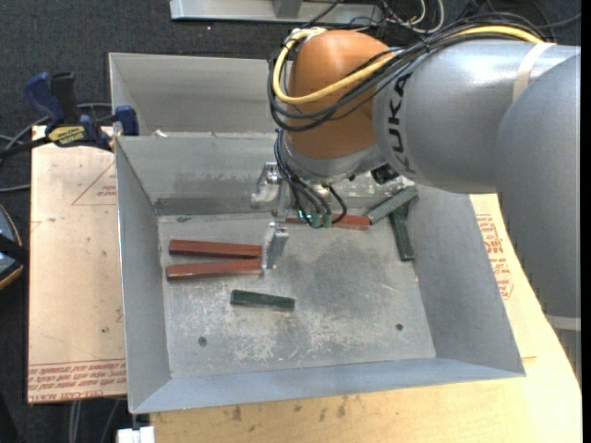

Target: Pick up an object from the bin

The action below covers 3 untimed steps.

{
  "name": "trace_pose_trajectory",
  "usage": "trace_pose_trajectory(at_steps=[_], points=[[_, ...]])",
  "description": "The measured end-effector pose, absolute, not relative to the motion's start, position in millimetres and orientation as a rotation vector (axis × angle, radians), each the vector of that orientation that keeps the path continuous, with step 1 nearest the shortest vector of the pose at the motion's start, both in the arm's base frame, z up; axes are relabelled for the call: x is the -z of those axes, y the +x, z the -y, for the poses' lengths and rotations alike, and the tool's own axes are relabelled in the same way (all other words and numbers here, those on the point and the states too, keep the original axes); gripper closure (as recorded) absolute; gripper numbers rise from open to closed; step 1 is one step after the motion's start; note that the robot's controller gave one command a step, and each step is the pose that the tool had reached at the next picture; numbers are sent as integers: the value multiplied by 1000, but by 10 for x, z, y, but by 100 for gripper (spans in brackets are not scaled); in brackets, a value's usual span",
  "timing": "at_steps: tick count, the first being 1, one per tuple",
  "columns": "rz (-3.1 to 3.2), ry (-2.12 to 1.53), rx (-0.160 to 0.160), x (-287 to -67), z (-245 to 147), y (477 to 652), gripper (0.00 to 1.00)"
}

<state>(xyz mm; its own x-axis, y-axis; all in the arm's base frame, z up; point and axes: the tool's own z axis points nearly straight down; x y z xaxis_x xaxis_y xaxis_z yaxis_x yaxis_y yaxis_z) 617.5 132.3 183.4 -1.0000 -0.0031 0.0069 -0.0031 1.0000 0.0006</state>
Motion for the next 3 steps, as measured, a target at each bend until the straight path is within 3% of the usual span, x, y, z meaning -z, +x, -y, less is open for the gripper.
trace_pose_trajectory(at_steps=[1,2,3], points=[[3143,1,2,-1886,-1317,6192,0],[3156,47,11,-825,-1481,6215,100],[3156,47,11,-825,-1481,6215,100]])
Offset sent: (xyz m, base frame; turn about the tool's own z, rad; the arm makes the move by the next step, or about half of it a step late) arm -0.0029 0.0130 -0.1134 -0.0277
